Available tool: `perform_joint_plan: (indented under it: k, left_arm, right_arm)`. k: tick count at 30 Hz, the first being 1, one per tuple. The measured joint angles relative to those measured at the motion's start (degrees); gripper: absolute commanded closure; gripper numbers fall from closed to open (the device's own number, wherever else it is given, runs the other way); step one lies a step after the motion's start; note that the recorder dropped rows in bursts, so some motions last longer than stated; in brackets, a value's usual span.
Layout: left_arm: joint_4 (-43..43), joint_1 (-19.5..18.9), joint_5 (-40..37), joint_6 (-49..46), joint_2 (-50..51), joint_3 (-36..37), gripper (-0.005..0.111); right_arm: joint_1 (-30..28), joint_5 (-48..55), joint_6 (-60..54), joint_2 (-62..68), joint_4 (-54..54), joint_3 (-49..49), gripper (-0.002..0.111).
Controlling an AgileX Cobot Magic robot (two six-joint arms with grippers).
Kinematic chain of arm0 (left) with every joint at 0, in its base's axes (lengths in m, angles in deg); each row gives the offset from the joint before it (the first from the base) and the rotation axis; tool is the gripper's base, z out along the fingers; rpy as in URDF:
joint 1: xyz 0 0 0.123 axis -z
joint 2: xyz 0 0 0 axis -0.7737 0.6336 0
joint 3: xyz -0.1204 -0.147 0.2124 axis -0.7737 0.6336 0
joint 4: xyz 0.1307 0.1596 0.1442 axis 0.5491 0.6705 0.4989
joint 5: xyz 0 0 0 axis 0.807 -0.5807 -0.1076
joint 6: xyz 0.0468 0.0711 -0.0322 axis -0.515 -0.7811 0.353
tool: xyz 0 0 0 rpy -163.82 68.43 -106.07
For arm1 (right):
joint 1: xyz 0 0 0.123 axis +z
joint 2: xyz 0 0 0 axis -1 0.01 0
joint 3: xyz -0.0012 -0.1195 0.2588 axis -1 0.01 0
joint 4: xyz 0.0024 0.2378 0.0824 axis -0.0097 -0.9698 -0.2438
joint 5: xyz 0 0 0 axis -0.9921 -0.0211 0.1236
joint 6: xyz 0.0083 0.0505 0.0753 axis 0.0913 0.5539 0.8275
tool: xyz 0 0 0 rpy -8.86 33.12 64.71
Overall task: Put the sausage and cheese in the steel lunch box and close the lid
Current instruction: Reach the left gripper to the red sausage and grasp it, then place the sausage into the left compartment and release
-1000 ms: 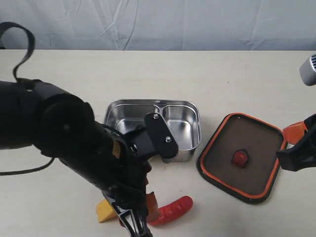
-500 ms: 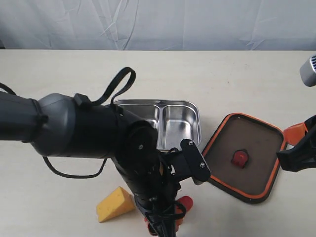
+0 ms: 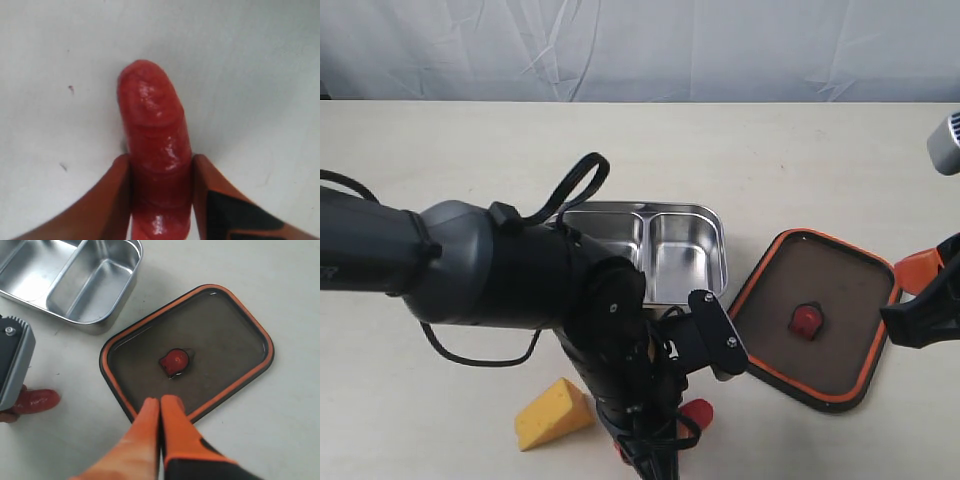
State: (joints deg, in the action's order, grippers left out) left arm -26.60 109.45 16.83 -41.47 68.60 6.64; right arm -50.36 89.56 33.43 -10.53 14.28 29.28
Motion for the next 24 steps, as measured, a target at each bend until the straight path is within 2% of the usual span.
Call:
perform_joint_plan:
  k: [6, 11, 13, 16, 19, 24]
  left_arm:
    - [0.00, 0.00, -0.10, 0.00, -1.93, 0.00, 0.107]
    - [4.34, 0.00, 1.86, 2.61, -9.30, 0.00, 0.107]
    - [10.95, 0.00, 3.01, 8.05, -12.63, 0.00, 0.107]
    - [26.58, -0.16, 3.31, 20.63, -16.16, 0.00, 0.107]
    - [38.54, -2.60, 2.45, 32.00, -17.14, 0.00, 0.107]
    - [43.34, -9.35, 2.67, 36.25, -16.91, 0.00, 0.107]
  right_arm:
    - [0.00, 0.00, 0.00, 0.00, 0.00, 0.00, 0.108]
    - [0.00, 0.00, 0.10, 0.00, 0.54, 0.00, 0.108]
    - [0.00, 0.00, 0.10, 0.00, 0.92, 0.00, 0.108]
    - [0.00, 0.00, 0.10, 0.00, 1.12, 0.00, 0.108]
    - [0.00, 0.00, 0.10, 0.00, 1.12, 0.00, 0.108]
    - [0.00, 0.00, 0.10, 0.00, 1.12, 0.00, 0.108]
